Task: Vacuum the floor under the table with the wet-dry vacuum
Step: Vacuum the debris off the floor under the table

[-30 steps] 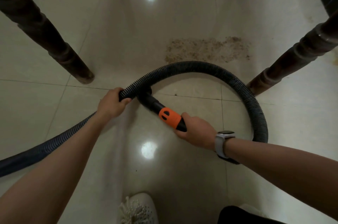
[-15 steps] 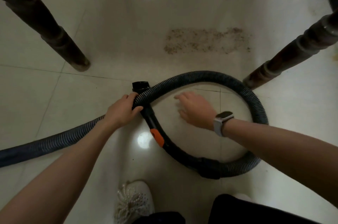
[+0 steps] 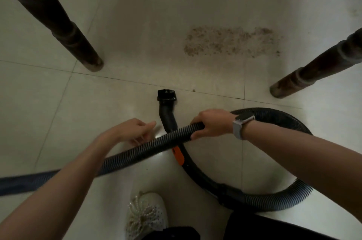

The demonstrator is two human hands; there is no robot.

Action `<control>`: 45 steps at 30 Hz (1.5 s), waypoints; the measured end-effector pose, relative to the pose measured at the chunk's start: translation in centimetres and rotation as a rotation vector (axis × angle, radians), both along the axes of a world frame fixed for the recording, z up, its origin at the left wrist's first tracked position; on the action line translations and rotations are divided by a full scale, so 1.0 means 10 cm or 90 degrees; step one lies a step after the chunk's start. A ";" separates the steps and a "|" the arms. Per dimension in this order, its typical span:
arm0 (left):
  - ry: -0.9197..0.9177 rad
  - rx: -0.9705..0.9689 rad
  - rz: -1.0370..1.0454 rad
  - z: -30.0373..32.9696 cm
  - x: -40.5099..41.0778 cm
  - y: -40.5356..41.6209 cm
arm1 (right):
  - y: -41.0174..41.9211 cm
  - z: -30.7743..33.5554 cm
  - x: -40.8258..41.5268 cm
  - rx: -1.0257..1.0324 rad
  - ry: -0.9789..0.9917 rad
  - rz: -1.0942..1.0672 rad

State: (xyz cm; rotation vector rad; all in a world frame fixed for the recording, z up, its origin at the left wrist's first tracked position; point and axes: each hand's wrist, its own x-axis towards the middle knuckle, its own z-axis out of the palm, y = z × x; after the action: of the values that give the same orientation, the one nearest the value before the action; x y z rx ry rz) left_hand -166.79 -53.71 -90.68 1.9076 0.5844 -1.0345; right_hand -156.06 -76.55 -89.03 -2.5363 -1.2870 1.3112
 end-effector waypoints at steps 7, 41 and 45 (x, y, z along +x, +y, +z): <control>-0.130 0.174 0.059 -0.37 0.20 -0.71 | -0.13 -0.16 -0.54 -0.043 0.084 -0.129; -0.390 0.166 -0.432 0.46 0.38 -0.35 | 0.20 0.38 0.69 0.539 0.362 -1.064; -0.357 0.222 -0.426 0.60 0.48 -0.13 | 0.32 0.49 0.80 0.685 0.474 -1.170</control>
State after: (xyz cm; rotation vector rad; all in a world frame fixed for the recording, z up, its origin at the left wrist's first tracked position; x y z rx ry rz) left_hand -161.98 -55.05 -84.65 2.6545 -0.2390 -0.7403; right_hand -148.03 -73.38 -84.08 -1.1285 0.5200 0.5192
